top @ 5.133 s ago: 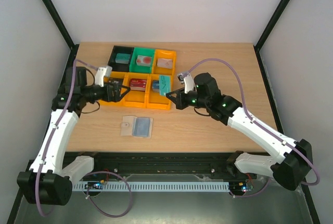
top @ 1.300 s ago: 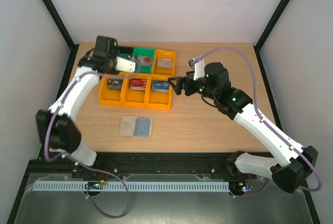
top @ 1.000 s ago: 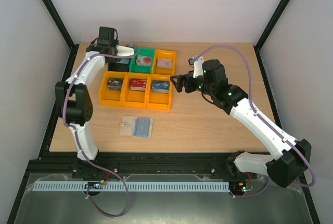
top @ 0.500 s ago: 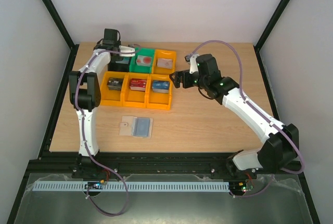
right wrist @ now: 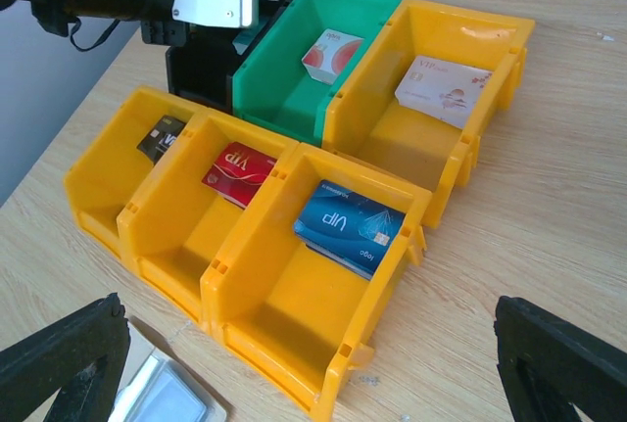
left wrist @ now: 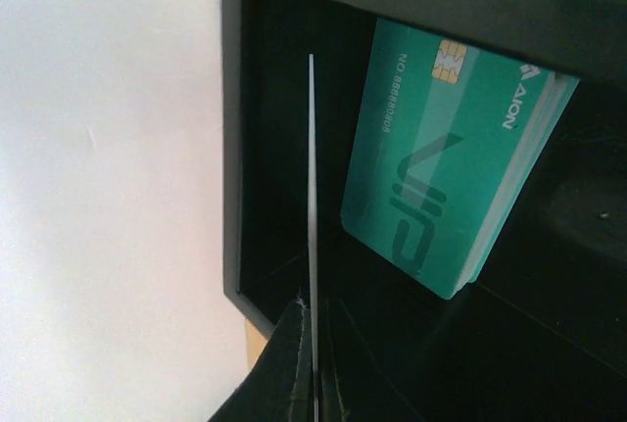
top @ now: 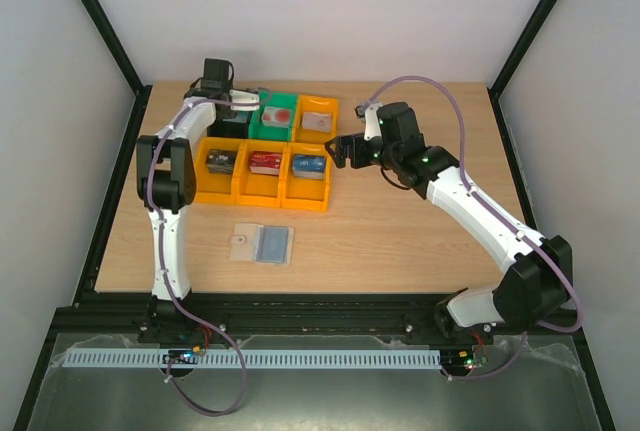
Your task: Take the credit cards out of the card holder
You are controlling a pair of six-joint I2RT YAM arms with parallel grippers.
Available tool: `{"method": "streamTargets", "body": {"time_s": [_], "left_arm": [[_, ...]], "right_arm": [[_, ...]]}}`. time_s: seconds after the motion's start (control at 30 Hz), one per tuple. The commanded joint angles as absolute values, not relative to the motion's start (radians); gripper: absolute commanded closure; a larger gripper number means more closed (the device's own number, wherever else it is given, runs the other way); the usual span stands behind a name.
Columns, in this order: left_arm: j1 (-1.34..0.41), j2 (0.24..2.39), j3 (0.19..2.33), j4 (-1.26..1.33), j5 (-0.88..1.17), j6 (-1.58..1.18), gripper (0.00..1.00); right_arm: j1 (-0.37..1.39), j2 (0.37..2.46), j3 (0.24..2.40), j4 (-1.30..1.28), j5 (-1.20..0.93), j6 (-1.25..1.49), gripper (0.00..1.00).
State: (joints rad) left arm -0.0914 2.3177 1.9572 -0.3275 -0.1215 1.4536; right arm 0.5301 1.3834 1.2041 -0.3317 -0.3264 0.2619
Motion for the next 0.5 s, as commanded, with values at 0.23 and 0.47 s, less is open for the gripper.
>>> {"method": "streamTargets", "body": {"time_s": [0.23, 0.47], "left_arm": [[-0.119, 2.389, 1.993, -0.277, -0.189, 1.41, 0.97], [-0.123, 2.371, 2.01, -0.3, -0.144, 1.364, 0.73]], "right_arm": [[0.525, 1.366, 1.217, -0.336, -0.334, 0.253, 0.01], [0.524, 1.354, 1.211, -0.338, -0.328, 0.25, 0.01]]}}
